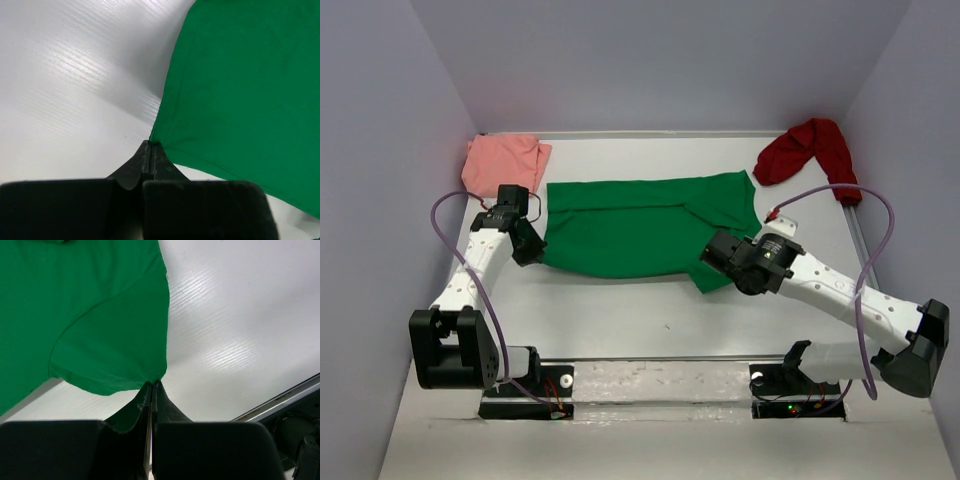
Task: Fold and stack the t-shirts
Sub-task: Fold the tshirt
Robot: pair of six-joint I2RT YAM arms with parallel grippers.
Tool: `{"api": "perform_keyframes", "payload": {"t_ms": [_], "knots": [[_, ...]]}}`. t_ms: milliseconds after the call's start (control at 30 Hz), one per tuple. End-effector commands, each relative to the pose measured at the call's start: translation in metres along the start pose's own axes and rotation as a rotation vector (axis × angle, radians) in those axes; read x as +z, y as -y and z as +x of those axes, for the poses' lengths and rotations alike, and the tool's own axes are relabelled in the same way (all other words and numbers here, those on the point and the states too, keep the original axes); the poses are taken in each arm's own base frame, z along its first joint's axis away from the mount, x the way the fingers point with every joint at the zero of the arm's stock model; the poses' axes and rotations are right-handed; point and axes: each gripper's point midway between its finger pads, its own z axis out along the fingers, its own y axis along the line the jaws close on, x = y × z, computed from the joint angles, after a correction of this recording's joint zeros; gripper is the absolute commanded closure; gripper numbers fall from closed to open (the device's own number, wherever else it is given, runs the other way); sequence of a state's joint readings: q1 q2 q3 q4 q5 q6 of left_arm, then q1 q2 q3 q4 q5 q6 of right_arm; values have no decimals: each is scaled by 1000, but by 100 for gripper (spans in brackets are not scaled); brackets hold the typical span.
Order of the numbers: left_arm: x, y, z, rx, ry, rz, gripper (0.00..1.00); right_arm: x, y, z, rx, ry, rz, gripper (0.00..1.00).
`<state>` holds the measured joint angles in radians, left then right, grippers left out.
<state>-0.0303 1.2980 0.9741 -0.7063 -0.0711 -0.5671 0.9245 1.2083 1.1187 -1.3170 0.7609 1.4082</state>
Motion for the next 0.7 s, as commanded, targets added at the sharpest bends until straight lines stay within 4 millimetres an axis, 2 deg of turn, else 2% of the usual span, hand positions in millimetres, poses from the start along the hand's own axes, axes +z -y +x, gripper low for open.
{"api": "perform_keyframes", "payload": {"t_ms": [0, 133, 200, 233, 300, 367, 533, 667], "knots": [[-2, -4, 5, -11, -11, -3, 100, -4, 16, -29, -93, 131, 117, 100], [-2, -8, 2, -12, 0, -22, 100, 3, 9, -39, -109, 165, 159, 100], [-1, -10, 2, -6, 0, -25, 100, 13, 10, -46, -112, 179, 192, 100], [-1, -11, 2, -8, 1, -29, 100, 17, 17, -48, -160, 173, 219, 100], [1, -12, 2, -8, 3, -30, 100, 34, 13, -56, -129, 190, 198, 100], [2, -12, 2, -4, 0, -29, 100, 40, 19, -65, -152, 189, 199, 100], [3, -11, -1, -2, 5, -28, 100, 43, 22, -90, -136, 246, 180, 100], [3, -9, -5, -2, 12, -27, 100, 46, 19, -94, -161, 246, 192, 100]]}}
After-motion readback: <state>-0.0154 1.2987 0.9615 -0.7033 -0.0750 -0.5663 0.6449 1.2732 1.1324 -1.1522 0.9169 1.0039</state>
